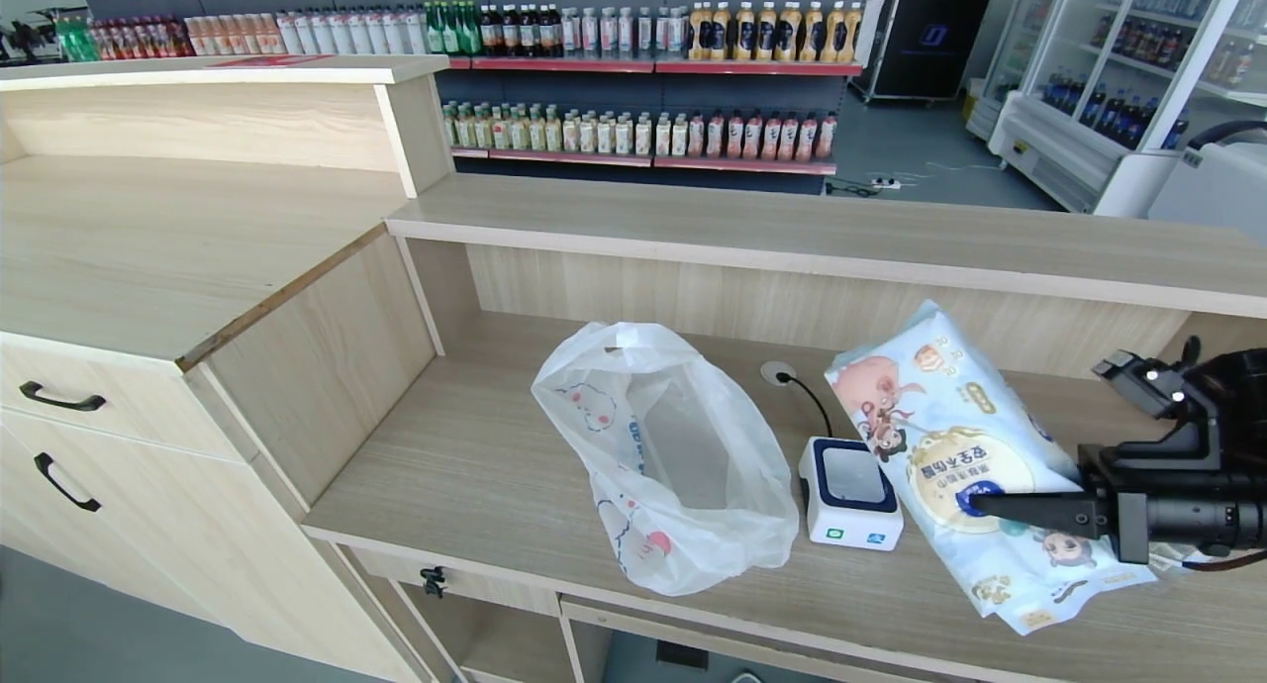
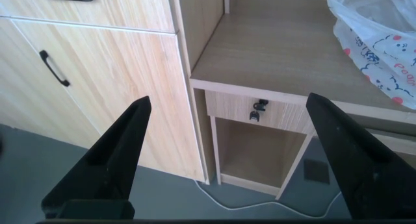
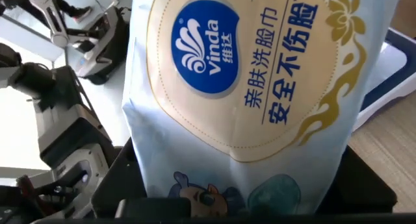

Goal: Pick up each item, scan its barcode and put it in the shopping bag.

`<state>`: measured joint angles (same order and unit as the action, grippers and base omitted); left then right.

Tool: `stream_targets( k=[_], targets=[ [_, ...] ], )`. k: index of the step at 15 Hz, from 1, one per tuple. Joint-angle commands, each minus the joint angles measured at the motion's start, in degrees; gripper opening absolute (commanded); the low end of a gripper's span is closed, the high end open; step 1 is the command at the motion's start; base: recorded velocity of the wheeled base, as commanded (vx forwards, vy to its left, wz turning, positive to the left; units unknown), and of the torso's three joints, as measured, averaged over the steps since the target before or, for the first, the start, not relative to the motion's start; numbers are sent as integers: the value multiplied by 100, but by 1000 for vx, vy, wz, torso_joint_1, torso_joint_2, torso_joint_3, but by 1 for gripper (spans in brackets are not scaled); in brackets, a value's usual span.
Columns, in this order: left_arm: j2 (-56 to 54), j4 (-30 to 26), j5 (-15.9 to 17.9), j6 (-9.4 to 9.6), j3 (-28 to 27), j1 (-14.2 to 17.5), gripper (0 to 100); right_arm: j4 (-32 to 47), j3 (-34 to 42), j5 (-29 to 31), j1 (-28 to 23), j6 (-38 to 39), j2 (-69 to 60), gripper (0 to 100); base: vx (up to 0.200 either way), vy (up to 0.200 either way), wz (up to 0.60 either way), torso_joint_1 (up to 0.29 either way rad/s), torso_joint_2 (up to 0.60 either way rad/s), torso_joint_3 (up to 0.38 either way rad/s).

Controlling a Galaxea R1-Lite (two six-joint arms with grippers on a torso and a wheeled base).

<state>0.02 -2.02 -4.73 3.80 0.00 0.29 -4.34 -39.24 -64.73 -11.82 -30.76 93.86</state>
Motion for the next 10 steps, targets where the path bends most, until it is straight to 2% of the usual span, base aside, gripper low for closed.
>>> stream_targets(
  k=[1, 3, 5, 7, 8, 9, 10],
  targets=[
    [-2, 0, -2, -2, 0, 6, 100, 3, 206, 101, -74, -326, -887, 0, 0, 0, 0, 0, 0, 0],
    [-2, 0, -2, -2, 0, -3, 100, 30, 259, 119, -74, -317, -939, 0, 0, 0, 0, 0, 0, 0],
    [-2, 0, -2, -2, 0, 6, 100, 65, 198, 242, -4, 184, -1010, 0, 0, 0, 0, 0, 0, 0],
    [-2, 0, -2, -2, 0, -3, 100, 65, 75, 690, 330, 887, -1018, 0, 0, 0, 0, 0, 0, 0],
    [-2, 0, -2, -2, 0, 6, 100, 47, -49, 1490, 682, 1573, -1071, 0, 0, 0, 0, 0, 0, 0],
    [-2, 0, -2, -2, 0, -3, 100, 38, -101, 1868, 822, 1775, -1097, 0, 0, 0, 0, 0, 0, 0],
    [-2, 0, -2, -2, 0, 6, 100, 3, -172, 2799, 1174, 2003, -1229, 0, 0, 0, 0, 0, 0, 0]
  ],
)
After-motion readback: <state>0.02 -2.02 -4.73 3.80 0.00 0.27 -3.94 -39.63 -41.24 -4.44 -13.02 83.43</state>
